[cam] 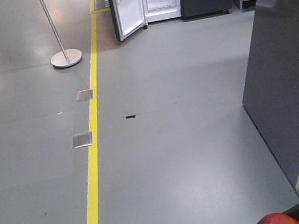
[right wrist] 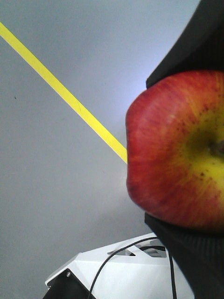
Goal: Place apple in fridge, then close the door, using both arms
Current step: 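Drive toward the open white refrigerator carrying the apple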
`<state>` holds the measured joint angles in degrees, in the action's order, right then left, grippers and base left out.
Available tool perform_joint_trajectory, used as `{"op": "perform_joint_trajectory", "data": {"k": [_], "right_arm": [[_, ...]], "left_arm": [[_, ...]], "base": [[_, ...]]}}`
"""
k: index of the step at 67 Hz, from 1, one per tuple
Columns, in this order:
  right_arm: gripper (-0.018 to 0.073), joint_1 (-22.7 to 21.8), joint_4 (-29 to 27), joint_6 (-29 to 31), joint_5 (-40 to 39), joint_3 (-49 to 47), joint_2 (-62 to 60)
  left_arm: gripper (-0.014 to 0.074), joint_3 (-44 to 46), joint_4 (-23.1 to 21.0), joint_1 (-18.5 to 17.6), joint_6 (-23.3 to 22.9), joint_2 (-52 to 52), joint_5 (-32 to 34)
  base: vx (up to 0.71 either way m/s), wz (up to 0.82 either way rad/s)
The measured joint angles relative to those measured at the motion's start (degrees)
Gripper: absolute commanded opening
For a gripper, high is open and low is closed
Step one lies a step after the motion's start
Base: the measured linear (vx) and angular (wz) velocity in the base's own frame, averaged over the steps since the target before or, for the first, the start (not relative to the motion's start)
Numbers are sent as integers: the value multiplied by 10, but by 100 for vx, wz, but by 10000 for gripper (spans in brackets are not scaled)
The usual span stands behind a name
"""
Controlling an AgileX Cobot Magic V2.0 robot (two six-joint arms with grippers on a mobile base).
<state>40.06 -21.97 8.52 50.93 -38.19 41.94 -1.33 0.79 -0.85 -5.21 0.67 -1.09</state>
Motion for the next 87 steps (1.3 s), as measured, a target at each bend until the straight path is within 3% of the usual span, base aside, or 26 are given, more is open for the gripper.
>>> {"op": "perform_joint_trajectory", "data": {"k": [87], "right_arm": [[159,0,0,0,0,0,0]], "left_arm": [[-6,0,0,0,0,0,0]], "base": [[26,0]]}}
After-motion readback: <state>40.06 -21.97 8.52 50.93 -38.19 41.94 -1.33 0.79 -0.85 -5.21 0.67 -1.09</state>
